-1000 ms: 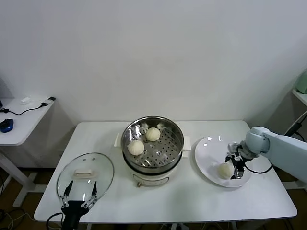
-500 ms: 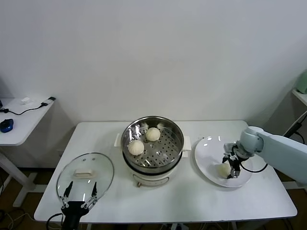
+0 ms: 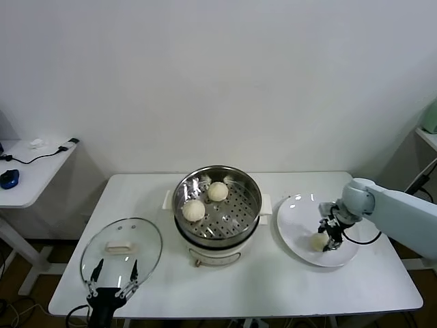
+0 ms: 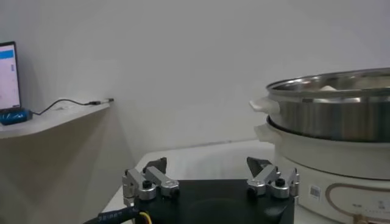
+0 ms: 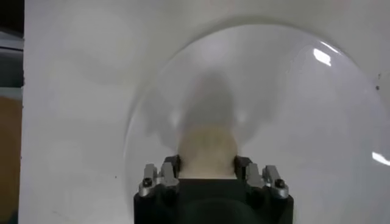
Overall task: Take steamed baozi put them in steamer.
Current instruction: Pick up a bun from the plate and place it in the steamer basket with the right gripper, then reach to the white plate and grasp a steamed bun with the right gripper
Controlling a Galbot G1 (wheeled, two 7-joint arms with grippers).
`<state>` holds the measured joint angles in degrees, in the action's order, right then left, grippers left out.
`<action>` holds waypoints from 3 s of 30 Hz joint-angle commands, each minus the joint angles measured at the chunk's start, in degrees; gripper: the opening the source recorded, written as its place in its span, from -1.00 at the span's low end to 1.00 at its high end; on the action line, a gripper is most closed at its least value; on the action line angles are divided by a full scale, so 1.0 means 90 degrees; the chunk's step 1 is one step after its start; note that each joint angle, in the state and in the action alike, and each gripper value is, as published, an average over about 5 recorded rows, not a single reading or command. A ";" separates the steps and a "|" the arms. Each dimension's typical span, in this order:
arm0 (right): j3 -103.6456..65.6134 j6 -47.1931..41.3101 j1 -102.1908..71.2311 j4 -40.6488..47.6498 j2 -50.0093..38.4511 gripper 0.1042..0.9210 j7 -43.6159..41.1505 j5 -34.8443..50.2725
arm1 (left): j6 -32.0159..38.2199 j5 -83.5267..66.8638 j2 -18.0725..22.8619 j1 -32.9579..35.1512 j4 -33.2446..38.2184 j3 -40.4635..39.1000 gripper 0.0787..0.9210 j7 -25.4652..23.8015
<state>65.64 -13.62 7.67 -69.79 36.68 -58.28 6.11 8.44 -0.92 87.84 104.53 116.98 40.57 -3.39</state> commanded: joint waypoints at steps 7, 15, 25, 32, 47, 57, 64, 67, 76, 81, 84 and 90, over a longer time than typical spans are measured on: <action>0.0988 0.0595 0.1640 -0.0422 -0.0102 0.16 -0.0195 0.0398 | 0.0031 -0.0028 -0.0019 0.0035 0.0010 0.0000 0.77 0.0003; 0.2352 0.4056 0.4540 -0.0190 0.1046 0.14 -0.0780 -0.0476 | 0.0052 -0.0056 -0.0028 0.0090 0.0048 0.0015 0.77 0.0008; 0.1901 0.5422 0.4989 -0.0644 0.2651 0.16 -0.0695 -0.0883 | 0.0001 -0.0056 -0.0027 0.0070 0.0085 0.0028 0.77 0.0003; 0.1349 0.5574 0.4181 -0.0755 0.3648 0.16 -0.0672 -0.1232 | -0.0035 -0.0045 -0.0030 0.0043 0.0077 0.0024 0.77 -0.0001; 0.1197 0.5573 0.2576 -0.0697 0.4482 0.16 -0.0697 -0.1750 | 0.0027 -0.0127 -0.0107 0.0062 -0.0075 0.0056 0.77 0.0014; 0.1313 0.5415 0.2258 -0.0771 0.4388 0.16 -0.0684 -0.1663 | 0.0034 -0.0263 -0.0122 0.0093 -0.0090 0.0059 0.77 0.0029; 0.1333 0.5407 0.2215 -0.0705 0.4366 0.25 -0.0686 -0.1666 | 0.0050 -0.0271 -0.0118 0.0096 -0.0122 0.0049 0.77 0.0031; 0.1281 0.5414 0.2249 -0.0710 0.4356 0.44 -0.0724 -0.1637 | 0.0044 -0.0284 -0.0120 0.0087 -0.0116 0.0055 0.77 0.0030; 0.1077 0.5487 0.2663 -0.0703 0.4059 0.76 -0.0798 -0.1536 | 0.0041 -0.0279 -0.0119 0.0076 -0.0109 0.0034 0.77 0.0028; 0.0965 0.5329 0.3168 -0.0634 0.3574 0.76 -0.0784 -0.1071 | 0.0047 -0.0268 -0.0115 0.0089 -0.0068 0.0020 0.77 0.0028; 0.1165 0.4848 0.3649 -0.0459 0.3088 0.76 -0.0628 -0.0494 | 0.0044 -0.0266 -0.0126 0.0100 -0.0024 0.0022 0.77 0.0027; 0.2500 0.2632 0.4680 -0.0346 0.1954 0.76 0.1191 0.1085 | 0.0014 -0.0260 -0.0146 0.0087 0.0034 -0.0011 0.77 0.0021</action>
<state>79.34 26.78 39.94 -74.26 64.72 -60.07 1.98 8.73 -3.29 86.60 105.34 117.12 40.62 -3.16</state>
